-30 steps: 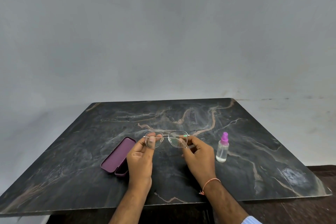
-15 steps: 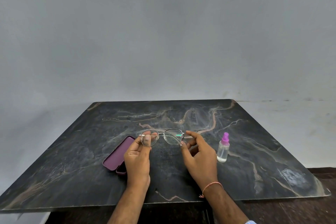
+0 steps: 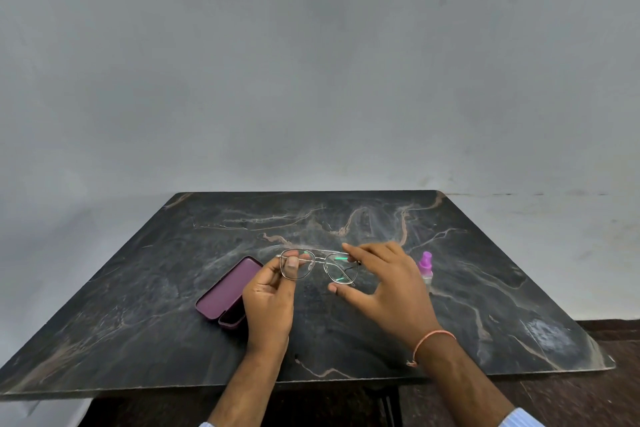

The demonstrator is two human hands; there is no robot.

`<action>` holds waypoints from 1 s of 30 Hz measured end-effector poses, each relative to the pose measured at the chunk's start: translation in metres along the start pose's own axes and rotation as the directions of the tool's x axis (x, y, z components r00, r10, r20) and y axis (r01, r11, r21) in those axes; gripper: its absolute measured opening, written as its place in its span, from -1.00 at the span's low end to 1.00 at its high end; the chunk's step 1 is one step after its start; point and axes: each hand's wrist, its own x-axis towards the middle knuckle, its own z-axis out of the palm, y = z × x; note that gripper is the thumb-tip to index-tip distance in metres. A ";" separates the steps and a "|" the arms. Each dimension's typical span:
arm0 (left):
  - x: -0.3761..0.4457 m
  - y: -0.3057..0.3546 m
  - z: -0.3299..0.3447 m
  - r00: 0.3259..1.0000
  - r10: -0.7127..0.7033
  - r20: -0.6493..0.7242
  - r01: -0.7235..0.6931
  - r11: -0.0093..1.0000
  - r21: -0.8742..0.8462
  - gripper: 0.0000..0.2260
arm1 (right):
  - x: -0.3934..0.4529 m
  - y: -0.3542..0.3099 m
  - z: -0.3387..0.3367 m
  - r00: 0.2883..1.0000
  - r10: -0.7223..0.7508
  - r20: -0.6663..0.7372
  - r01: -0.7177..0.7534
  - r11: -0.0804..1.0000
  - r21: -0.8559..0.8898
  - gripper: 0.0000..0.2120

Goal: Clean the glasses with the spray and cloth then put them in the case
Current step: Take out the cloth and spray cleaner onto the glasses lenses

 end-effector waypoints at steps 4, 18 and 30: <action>-0.002 0.009 0.001 0.998 0.059 0.012 -0.060 0.996 0.059 -0.86 | 0.004 -0.003 -0.013 0.997 -0.065 -0.032 0.064 0.998 -0.027 -0.40; 0.020 0.056 -0.018 0.825 0.444 0.349 -0.558 0.733 0.388 -0.87 | 0.010 -0.018 -0.044 0.993 -0.039 -0.110 0.056 0.986 0.160 -0.50; 0.041 0.075 -0.037 0.486 0.595 0.640 -0.865 0.220 0.451 -0.83 | 0.000 -0.015 -0.057 0.990 -0.053 -0.127 0.082 0.968 0.237 -0.49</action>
